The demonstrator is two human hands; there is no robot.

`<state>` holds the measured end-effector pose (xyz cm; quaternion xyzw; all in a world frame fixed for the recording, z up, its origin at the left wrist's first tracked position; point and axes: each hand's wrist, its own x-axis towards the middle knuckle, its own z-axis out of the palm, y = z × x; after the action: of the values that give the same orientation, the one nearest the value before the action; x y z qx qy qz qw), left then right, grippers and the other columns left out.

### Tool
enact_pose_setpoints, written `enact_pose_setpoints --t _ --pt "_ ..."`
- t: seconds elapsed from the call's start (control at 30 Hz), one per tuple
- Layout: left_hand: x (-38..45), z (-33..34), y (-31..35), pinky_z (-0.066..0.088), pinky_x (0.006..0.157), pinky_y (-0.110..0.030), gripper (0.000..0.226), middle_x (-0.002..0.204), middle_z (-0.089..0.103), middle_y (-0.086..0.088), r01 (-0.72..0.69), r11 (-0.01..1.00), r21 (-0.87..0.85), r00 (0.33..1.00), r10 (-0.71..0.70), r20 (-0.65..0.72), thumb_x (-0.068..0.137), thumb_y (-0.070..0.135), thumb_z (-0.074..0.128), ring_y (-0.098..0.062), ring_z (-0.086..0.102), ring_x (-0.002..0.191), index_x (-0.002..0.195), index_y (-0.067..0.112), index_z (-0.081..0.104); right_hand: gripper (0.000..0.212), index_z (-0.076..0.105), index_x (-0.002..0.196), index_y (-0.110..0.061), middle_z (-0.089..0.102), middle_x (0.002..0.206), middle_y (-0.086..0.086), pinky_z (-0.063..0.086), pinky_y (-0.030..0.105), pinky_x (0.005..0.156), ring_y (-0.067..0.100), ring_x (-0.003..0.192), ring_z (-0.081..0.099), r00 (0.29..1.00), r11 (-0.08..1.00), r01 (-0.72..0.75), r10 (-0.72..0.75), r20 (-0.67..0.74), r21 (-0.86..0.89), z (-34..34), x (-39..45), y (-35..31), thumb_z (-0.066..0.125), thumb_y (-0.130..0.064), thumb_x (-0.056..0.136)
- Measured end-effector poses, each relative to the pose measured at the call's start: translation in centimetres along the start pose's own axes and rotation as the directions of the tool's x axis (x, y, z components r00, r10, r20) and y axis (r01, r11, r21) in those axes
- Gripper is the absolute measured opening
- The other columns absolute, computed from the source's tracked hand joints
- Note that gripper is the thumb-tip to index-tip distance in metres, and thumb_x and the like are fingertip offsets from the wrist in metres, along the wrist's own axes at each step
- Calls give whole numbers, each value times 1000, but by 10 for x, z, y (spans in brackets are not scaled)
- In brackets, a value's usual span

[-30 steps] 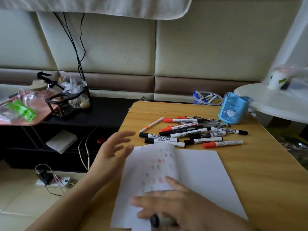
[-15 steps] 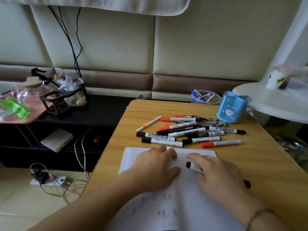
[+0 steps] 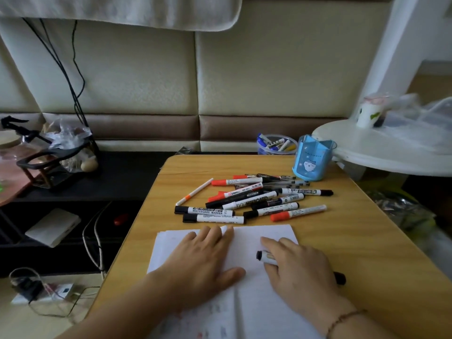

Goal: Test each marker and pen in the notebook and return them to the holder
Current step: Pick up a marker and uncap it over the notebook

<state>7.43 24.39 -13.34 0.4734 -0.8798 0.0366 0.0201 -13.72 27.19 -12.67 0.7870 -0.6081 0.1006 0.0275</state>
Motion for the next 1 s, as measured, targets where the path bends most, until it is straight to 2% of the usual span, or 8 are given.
enact_pose_setpoints --t 0.13,0.2,0.33,0.43,0.5,0.7,0.83,1.0 --pt "-6 -6 22 42 94 -39 81 134 45 -4 -44 998 -48 999 43 -26 93 68 21 -23 45 118 151 12 27 14 61 88 -28 64 80 -13 48 30 61 7 72 59 998 949 -48 30 63 312 -11 15 13 52 -37 93" --pt "-4 -8 39 51 74 -36 76 119 55 -2 -98 995 -21 995 98 -13 88 71 29 -20 57 100 136 14 46 45 45 51 -21 53 50 -5 42 30 50 9 48 51 983 822 -37 133 -128 569 -21 29 27 58 -33 93" --pt "14 -28 65 32 65 -34 55 117 52 -7 -37 998 45 998 35 55 94 61 37 -29 57 103 122 15 44 47 69 68 -16 56 48 2 40 23 44 7 43 50 859 533 -31 446 -250 846 -52 42 47 44 -45 96" --pt "35 -28 78 26 57 -30 22 117 60 -10 64 996 60 992 -70 104 99 24 42 -31 60 106 117 13 44 64 66 70 -3 46 39 -1 31 22 37 10 34 40 860 228 -70 508 -58 971 -50 42 52 37 -55 93" --pt "40 -26 77 30 66 -32 17 114 64 -7 141 990 -31 989 -139 59 99 26 40 -32 62 104 114 18 43 52 68 72 -4 46 43 7 31 25 40 18 38 40 867 64 -106 494 61 992 -41 40 49 46 -45 96" --pt "32 -15 55 47 60 -27 43 89 45 19 123 931 -345 939 -222 -264 85 74 41 -11 62 82 104 42 19 33 61 60 -19 45 47 13 32 26 44 22 40 42 910 20 -190 379 168 982 -25 35 48 56 -19 93" --pt "41 -3 49 52 62 -27 38 107 55 10 -130 929 -346 822 -94 -562 91 56 51 -13 58 91 115 26 51 20 61 64 -18 51 51 13 34 26 42 24 44 48 963 22 -220 165 213 975 -24 30 39 66 -28 81" --pt "45 3 44 43 63 -28 20 88 59 3 -211 898 -386 845 -31 -534 102 35 37 -15 52 76 106 22 52 25 61 68 -17 56 53 13 37 25 42 24 42 50 977 14 -199 85 197 980 -15 29 32 73 -38 61"
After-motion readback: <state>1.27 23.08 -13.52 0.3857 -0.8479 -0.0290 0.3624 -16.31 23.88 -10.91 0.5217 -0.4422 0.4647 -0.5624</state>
